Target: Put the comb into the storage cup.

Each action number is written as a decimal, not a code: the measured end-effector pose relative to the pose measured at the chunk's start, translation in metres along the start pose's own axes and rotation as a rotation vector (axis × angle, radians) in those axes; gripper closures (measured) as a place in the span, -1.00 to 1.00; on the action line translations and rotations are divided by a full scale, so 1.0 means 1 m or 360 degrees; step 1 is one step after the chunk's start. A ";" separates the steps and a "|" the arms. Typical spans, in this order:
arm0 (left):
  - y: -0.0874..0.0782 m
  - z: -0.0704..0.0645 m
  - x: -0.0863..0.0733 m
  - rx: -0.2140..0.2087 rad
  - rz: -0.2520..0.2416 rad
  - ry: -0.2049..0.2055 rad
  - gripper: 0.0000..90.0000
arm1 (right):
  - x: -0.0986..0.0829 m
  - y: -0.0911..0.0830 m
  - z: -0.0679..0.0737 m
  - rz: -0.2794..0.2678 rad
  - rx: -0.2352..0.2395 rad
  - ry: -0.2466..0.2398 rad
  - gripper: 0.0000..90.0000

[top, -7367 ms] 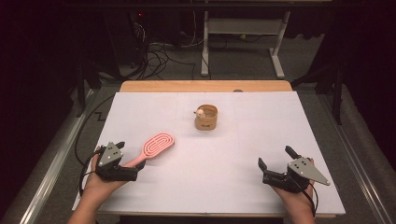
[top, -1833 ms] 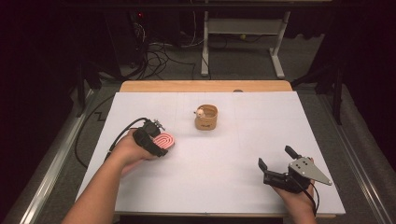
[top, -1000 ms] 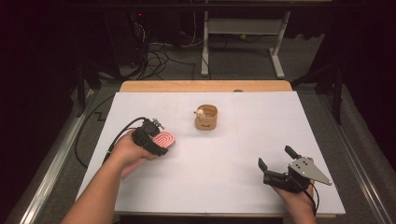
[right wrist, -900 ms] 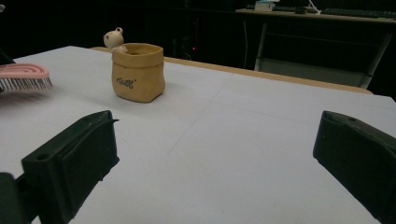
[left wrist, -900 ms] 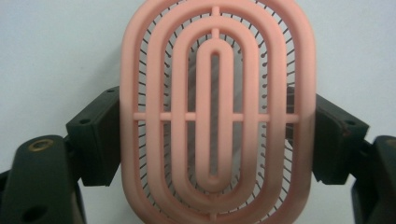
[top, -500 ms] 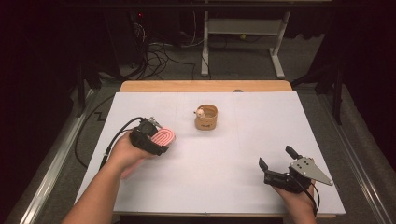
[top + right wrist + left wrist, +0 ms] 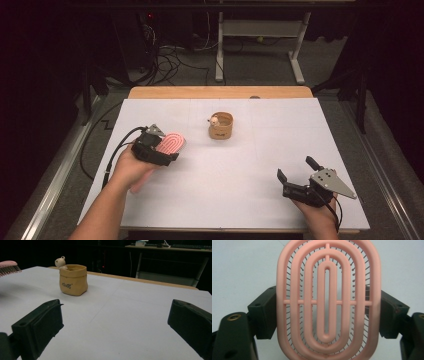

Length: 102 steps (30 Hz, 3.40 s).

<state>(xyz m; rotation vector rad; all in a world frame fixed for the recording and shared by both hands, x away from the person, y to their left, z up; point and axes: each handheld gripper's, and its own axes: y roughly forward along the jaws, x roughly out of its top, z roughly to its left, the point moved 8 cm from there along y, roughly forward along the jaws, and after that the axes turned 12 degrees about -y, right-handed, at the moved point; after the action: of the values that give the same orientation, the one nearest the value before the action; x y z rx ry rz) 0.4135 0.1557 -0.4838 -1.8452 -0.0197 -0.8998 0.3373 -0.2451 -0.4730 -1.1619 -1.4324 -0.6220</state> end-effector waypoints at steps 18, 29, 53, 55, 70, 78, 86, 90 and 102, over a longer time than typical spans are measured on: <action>-0.025 0.003 -0.004 -0.0011 -0.0329 -0.0091 -0.55 | 0.001 -0.001 0.000 -0.0006 -0.0006 -0.0008 -0.99; -0.038 0.006 -0.005 -0.0016 -0.0538 -0.0147 -0.55 | 0.001 -0.001 0.000 -0.0007 -0.0011 -0.0007 -0.99; -0.054 0.002 -0.002 -0.0047 -0.0847 -0.0171 -0.55 | 0.001 0.000 0.000 -0.0005 -0.0010 -0.0016 -0.99; -0.057 0.000 0.000 -0.0056 -0.0874 -0.0171 -0.55 | 0.001 0.000 0.000 -0.0005 -0.0010 -0.0013 -0.99; -0.062 -0.014 0.010 -0.0087 -0.0989 -0.0123 -0.55 | 0.001 0.000 0.000 -0.0008 -0.0006 -0.0012 -0.99; -0.059 -0.025 0.015 -0.0116 -0.0996 -0.0095 -0.55 | 0.001 0.000 0.000 -0.0008 -0.0006 -0.0011 -0.99; -0.054 -0.037 0.020 -0.0142 -0.0993 -0.0064 -0.55 | 0.001 0.000 0.000 -0.0009 -0.0006 -0.0011 -0.99; -0.054 -0.044 0.024 -0.0158 -0.1001 -0.0047 -0.55 | 0.001 0.000 0.000 -0.0007 -0.0005 -0.0014 -0.99; -0.048 -0.070 0.034 -0.0213 -0.1012 0.0011 -0.55 | 0.001 0.000 0.000 -0.0011 -0.0005 -0.0015 -0.99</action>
<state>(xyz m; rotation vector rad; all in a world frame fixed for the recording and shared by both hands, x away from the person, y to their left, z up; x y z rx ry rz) 0.3792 0.1092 -0.4137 -1.9913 -0.5819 -1.3654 0.3371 -0.2447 -0.4718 -1.1641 -1.4442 -0.6247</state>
